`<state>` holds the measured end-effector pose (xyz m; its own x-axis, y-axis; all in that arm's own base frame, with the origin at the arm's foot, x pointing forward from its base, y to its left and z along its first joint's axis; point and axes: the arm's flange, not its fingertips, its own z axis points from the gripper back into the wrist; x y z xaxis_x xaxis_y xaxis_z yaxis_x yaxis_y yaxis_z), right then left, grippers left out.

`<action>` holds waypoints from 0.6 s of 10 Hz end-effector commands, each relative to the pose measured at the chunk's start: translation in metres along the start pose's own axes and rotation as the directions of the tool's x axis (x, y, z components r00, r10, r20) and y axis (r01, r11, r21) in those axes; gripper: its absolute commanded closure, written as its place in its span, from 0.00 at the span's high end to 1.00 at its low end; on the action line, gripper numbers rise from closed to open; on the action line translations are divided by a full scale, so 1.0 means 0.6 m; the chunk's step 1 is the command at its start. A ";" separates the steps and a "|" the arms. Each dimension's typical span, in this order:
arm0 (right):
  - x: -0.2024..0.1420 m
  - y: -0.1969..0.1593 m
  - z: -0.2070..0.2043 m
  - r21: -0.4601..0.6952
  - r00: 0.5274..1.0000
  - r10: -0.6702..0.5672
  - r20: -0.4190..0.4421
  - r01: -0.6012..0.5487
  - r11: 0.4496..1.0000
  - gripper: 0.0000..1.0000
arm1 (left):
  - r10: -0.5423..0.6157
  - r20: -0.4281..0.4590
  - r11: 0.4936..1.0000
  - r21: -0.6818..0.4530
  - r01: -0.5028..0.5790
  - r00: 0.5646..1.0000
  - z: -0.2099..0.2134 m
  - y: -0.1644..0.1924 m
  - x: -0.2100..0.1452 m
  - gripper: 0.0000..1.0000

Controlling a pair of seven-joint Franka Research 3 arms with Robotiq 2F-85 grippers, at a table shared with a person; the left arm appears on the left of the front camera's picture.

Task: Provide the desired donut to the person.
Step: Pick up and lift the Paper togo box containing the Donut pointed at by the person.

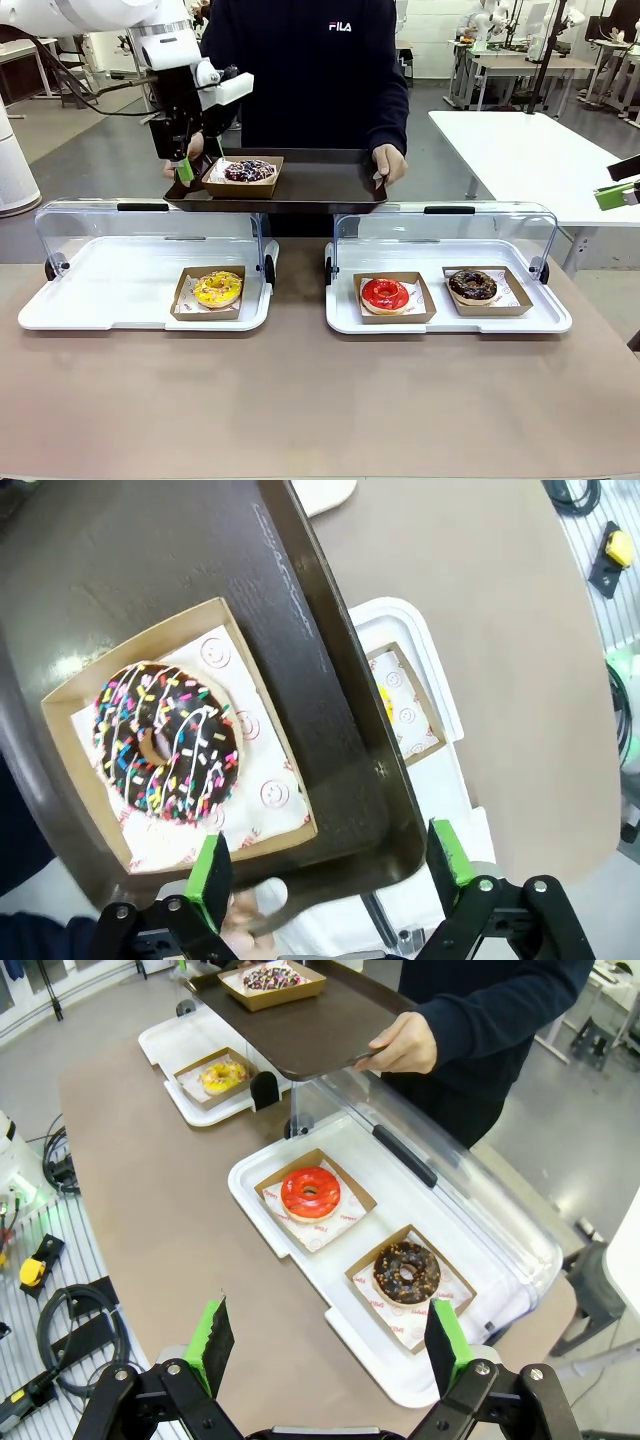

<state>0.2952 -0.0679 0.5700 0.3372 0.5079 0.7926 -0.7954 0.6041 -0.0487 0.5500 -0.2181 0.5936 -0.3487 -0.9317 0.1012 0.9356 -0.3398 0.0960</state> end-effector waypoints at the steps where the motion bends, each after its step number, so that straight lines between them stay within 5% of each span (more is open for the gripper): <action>1: -0.002 -0.001 -0.005 0.011 1.000 0.003 0.018 -0.003 1.000 1.00 | 0.235 0.111 0.966 0.088 -0.245 0.966 0.127 -0.089 -0.035 1.00; 4: -0.002 -0.001 -0.005 0.011 1.000 0.003 0.018 -0.003 1.000 1.00 | 0.438 0.361 0.854 0.121 -0.507 0.824 0.132 -0.260 -0.124 1.00; 6: -0.002 -0.001 -0.005 0.011 1.000 0.003 0.018 -0.003 1.000 1.00 | 0.458 0.450 0.774 0.222 -0.592 0.767 0.098 -0.360 -0.158 1.00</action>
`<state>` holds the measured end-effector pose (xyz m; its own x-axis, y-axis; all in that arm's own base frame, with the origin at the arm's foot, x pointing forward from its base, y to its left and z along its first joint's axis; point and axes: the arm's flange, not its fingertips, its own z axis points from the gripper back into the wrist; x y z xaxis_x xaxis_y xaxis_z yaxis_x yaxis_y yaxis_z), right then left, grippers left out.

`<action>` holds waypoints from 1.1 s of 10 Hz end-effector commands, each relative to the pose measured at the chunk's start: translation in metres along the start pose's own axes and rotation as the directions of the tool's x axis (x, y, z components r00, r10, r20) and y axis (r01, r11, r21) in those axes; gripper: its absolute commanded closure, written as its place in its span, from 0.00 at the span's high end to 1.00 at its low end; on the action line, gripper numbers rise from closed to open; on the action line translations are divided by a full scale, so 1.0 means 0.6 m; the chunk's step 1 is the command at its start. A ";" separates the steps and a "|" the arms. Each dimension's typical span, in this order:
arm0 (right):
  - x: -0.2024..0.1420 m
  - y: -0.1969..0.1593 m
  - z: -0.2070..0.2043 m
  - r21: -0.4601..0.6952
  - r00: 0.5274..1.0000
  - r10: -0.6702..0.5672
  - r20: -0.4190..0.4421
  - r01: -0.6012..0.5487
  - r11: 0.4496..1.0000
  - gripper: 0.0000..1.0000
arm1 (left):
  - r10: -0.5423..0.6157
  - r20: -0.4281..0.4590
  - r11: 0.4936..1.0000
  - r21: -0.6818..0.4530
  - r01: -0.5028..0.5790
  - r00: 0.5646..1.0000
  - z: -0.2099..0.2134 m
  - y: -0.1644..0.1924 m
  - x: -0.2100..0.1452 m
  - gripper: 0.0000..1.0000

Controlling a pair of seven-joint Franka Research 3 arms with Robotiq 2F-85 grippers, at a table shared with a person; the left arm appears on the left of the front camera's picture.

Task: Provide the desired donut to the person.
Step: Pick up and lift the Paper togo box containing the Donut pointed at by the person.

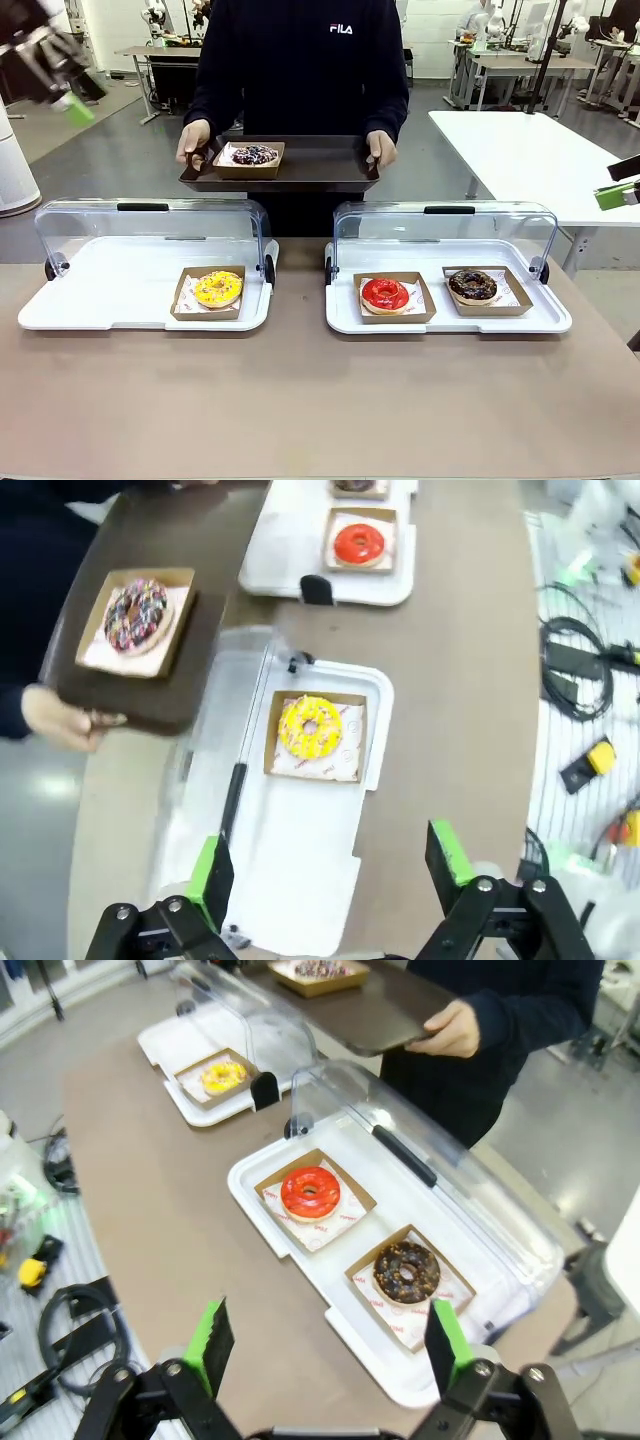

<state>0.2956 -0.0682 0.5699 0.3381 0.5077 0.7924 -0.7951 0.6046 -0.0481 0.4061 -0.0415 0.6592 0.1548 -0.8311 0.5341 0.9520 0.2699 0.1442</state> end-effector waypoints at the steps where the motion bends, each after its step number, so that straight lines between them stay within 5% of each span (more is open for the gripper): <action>1: -0.001 -0.001 -0.005 0.012 1.000 0.004 0.018 -0.004 1.000 1.00 | 0.004 0.067 0.984 0.175 -0.016 0.998 -0.063 -0.082 -0.073 1.00; 6: -0.001 -0.001 -0.005 0.012 1.000 0.004 0.018 -0.004 1.000 1.00 | 0.110 0.215 0.959 0.233 -0.160 0.970 -0.090 -0.151 -0.221 1.00; 11: -0.001 -0.001 -0.005 0.012 1.000 0.004 0.018 -0.004 1.000 1.00 | -0.032 0.333 0.962 0.266 -0.061 0.942 -0.108 -0.158 -0.290 1.00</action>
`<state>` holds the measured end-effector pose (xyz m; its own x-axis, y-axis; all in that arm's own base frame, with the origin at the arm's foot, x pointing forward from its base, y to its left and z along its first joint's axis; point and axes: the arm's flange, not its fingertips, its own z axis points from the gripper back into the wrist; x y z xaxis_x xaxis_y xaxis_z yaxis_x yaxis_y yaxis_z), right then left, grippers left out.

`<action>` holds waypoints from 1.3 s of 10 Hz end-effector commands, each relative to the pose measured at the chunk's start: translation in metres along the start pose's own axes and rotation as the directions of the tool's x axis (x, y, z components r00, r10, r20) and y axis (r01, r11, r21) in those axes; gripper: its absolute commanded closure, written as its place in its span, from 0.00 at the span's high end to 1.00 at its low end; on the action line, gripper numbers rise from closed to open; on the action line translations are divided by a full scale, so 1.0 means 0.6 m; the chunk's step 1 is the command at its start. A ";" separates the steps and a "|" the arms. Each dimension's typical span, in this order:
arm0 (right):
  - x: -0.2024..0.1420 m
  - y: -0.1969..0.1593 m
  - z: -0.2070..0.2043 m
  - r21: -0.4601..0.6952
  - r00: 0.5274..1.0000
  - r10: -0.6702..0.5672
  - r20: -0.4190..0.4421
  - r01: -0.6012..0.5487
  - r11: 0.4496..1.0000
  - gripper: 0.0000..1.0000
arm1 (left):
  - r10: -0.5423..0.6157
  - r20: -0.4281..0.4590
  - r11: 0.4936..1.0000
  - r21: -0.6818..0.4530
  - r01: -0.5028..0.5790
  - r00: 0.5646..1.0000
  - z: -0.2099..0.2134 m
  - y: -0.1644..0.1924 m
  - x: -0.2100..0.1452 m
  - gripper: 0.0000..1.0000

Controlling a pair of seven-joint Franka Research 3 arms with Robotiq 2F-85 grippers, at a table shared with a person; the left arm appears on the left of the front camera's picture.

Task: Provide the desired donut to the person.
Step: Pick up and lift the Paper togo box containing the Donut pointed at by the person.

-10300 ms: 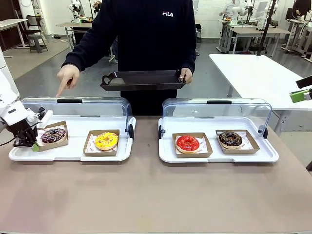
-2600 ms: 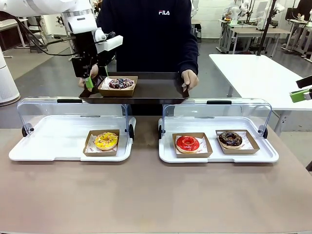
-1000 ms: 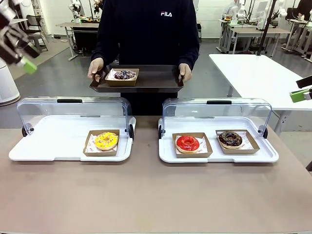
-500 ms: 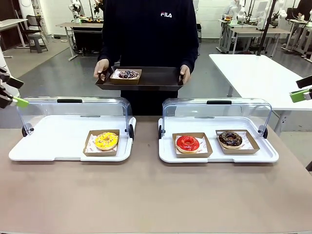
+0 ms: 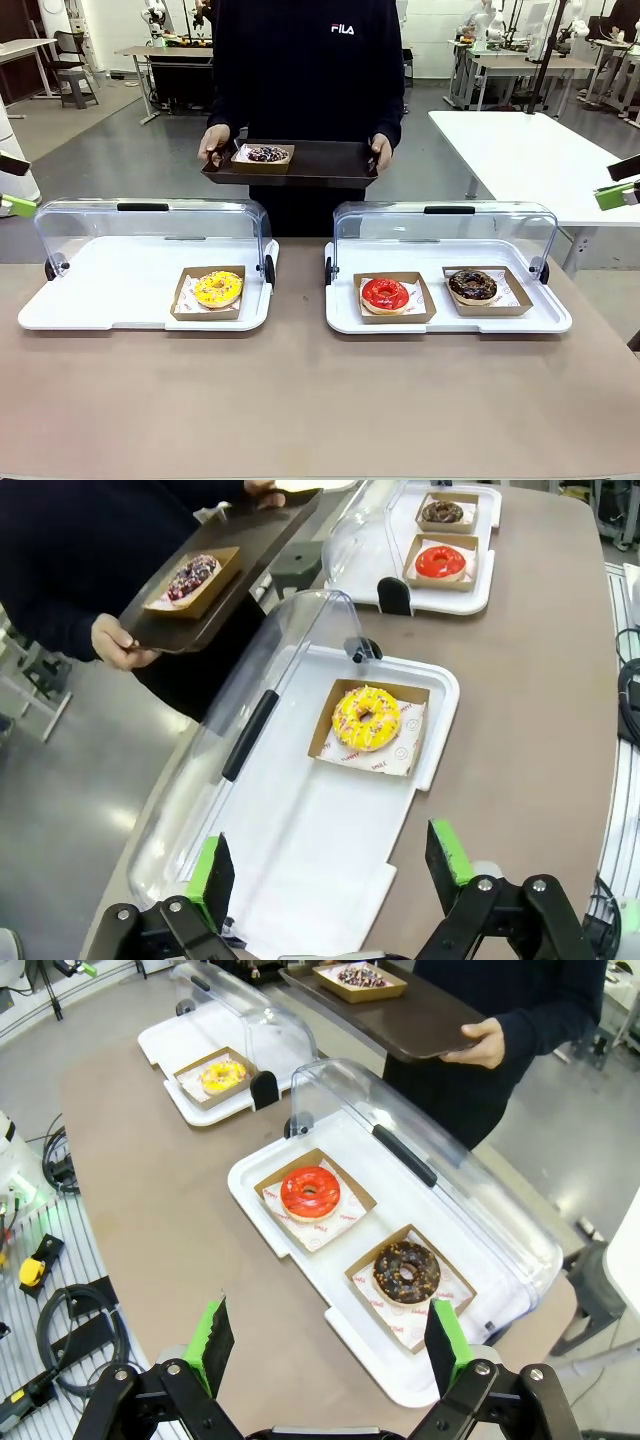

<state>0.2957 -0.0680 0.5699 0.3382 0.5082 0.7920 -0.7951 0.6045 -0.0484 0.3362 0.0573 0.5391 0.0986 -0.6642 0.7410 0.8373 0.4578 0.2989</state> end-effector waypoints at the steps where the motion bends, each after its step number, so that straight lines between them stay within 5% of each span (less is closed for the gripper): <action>1: -0.002 0.000 -0.005 0.012 1.000 0.003 0.019 -0.004 1.000 1.00 | -0.022 0.077 1.000 -0.004 0.022 0.997 -0.029 -0.072 -0.047 1.00; 5: -0.002 0.000 -0.005 0.012 1.000 0.003 0.019 -0.004 1.000 1.00 | -0.071 0.084 0.997 -0.025 0.073 0.994 -0.030 -0.067 -0.038 1.00; 6: -0.002 0.000 -0.005 0.012 1.000 0.003 0.019 -0.004 1.000 1.00 | -0.022 0.047 1.000 -0.007 0.022 0.999 -0.002 0.005 -0.012 1.00; 13: -0.002 0.000 -0.005 0.012 1.000 0.003 0.019 -0.004 1.000 1.00 | -0.022 0.047 1.000 -0.007 0.022 0.999 -0.002 0.005 -0.012 1.00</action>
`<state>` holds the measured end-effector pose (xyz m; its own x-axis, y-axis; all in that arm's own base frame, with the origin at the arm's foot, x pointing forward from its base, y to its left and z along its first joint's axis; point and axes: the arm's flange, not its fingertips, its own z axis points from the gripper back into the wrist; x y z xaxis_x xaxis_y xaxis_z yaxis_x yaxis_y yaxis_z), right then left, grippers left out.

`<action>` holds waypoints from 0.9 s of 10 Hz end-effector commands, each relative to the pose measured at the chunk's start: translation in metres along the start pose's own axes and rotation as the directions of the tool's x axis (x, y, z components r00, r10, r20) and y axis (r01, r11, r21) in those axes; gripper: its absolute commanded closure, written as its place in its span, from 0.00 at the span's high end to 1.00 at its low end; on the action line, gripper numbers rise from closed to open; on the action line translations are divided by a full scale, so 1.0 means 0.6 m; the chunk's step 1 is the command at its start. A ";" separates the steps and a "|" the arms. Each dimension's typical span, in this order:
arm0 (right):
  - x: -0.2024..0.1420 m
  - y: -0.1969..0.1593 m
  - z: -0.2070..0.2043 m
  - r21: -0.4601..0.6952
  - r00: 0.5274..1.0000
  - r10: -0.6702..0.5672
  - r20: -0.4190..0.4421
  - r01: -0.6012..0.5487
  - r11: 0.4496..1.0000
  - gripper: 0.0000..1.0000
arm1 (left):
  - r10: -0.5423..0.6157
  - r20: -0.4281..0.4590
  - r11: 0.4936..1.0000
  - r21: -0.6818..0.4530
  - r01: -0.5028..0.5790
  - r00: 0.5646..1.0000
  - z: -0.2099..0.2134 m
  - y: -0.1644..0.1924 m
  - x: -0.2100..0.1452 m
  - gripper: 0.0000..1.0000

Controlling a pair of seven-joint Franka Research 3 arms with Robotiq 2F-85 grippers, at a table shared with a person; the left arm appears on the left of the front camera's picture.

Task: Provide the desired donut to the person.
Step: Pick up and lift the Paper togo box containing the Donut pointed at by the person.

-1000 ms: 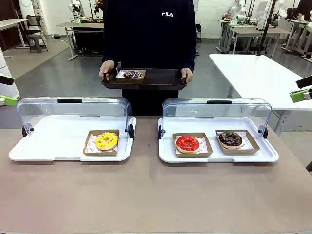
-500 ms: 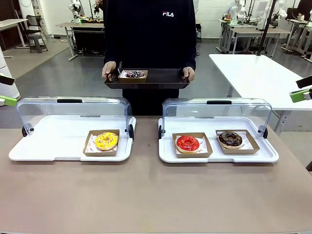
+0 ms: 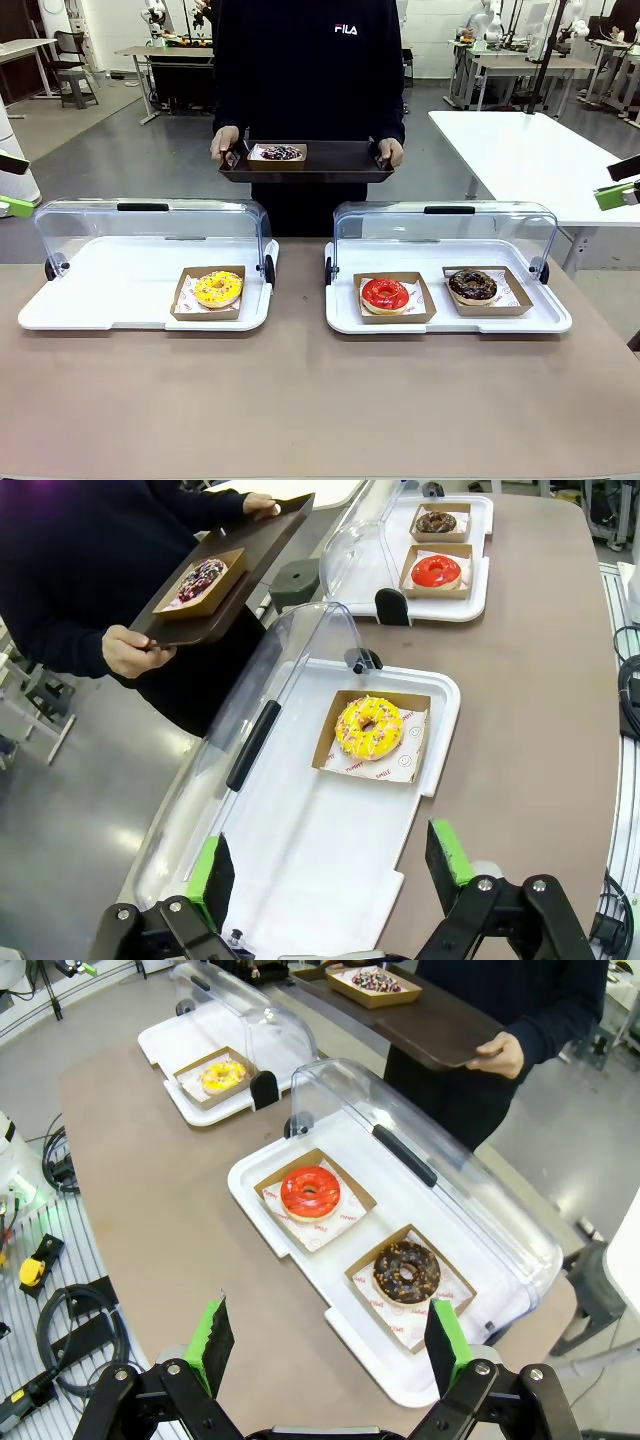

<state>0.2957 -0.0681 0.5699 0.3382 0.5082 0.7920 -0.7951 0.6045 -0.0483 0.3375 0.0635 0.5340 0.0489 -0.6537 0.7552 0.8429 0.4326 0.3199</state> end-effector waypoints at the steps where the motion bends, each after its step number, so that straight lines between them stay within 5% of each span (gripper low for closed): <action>1: -0.002 0.000 -0.005 0.012 1.000 0.003 0.019 -0.004 1.000 1.00 | 0.011 0.006 1.000 -0.001 -0.011 1.000 -0.002 0.001 0.000 1.00; 9: -0.002 0.000 -0.005 0.012 1.000 0.003 0.019 -0.004 1.000 1.00 | 0.011 0.006 1.000 -0.001 -0.011 1.000 -0.002 0.001 0.000 1.00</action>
<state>0.2957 -0.0681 0.5699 0.3382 0.5082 0.7920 -0.7951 0.6045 -0.0483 0.3375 0.0634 0.5340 0.0491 -0.6536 0.7553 0.8430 0.4327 0.3196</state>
